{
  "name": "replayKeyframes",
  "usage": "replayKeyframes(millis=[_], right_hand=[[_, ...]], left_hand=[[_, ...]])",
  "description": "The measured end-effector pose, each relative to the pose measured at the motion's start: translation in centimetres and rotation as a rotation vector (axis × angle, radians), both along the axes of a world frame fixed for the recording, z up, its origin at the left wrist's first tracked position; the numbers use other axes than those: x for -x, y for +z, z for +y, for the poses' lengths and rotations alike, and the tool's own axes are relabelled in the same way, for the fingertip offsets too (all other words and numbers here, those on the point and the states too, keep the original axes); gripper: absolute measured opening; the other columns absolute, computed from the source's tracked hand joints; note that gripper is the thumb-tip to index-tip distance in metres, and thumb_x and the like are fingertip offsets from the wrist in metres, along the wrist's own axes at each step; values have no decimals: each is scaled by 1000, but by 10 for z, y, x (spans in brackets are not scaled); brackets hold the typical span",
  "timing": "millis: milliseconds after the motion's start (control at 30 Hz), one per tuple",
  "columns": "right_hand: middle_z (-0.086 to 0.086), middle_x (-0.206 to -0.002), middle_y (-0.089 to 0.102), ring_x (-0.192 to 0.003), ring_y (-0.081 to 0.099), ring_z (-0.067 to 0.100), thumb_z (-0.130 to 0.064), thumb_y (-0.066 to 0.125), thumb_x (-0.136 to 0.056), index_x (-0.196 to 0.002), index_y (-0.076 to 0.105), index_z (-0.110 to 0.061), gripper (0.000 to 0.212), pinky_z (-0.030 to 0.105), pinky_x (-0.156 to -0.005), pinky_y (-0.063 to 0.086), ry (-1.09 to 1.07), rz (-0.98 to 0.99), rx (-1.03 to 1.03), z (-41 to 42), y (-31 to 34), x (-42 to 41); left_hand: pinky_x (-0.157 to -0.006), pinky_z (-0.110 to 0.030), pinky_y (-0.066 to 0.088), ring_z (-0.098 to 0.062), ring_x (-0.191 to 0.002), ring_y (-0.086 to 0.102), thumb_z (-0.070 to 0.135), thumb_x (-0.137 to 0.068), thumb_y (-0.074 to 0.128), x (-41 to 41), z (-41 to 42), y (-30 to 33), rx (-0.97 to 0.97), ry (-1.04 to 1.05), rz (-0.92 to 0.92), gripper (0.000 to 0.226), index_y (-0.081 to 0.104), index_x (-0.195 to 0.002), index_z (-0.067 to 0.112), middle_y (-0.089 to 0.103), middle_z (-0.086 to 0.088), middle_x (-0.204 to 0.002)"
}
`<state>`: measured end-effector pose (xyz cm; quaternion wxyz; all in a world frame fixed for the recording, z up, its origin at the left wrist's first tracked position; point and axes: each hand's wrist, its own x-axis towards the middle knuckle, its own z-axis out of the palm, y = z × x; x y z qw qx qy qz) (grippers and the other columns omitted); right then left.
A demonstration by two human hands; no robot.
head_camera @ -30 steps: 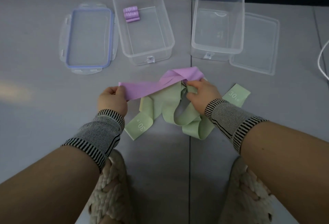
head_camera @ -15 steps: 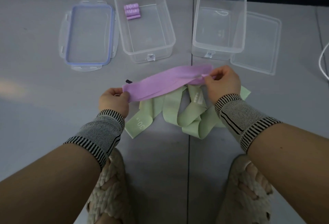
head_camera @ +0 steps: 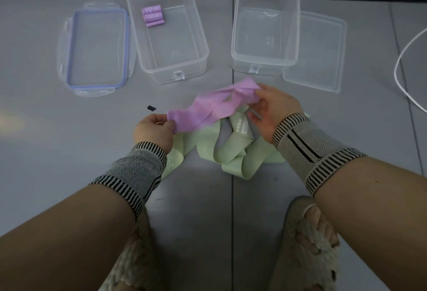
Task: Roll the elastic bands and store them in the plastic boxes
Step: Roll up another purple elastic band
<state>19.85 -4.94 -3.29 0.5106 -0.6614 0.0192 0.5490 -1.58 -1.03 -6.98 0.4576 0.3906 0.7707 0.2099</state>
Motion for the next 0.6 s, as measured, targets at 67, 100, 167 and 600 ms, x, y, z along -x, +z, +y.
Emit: replayKeyframes(millis=[67, 100, 167, 600], right_hand=[[0, -86, 68, -88, 62, 16, -11, 53, -89, -96, 63, -17, 14, 35, -75, 45, -46, 182, -63, 7, 9, -3], [0, -86, 67, -88, 62, 17, -12, 51, -89, -95, 61, -15, 13, 35, -77, 44, -58, 221, -74, 9, 11, -6], [3, -92, 68, -91, 61, 21, -14, 48, -87, -95, 59, -13, 14, 36, -82, 45, -80, 236, -58, 7, 12, -14], [12, -97, 60, -94, 58, 26, -21, 56, -87, -80, 58, -10, 13, 38, -75, 54, 268, -225, 169, -18, -6, -24]], left_hand=[[-68, -34, 55, -21, -65, 60, 16, -82, 65, -3, 1, 0, -5, -3, 13, 3, 64, -79, 18, 63, -1, -72], [-62, -29, 52, -19, -63, 58, 16, -83, 64, -3, 2, 1, -14, -3, 46, 3, 65, -84, 14, 62, -1, -71], [-59, -25, 48, -19, -64, 59, 19, -85, 61, 1, 7, 5, -36, 39, 129, 6, 63, -89, 16, 64, -2, -76], [-65, -25, 41, -17, -70, 55, 23, -89, 57, 9, 13, 18, -87, 121, 201, 10, 62, -97, 20, 62, -2, -84]])
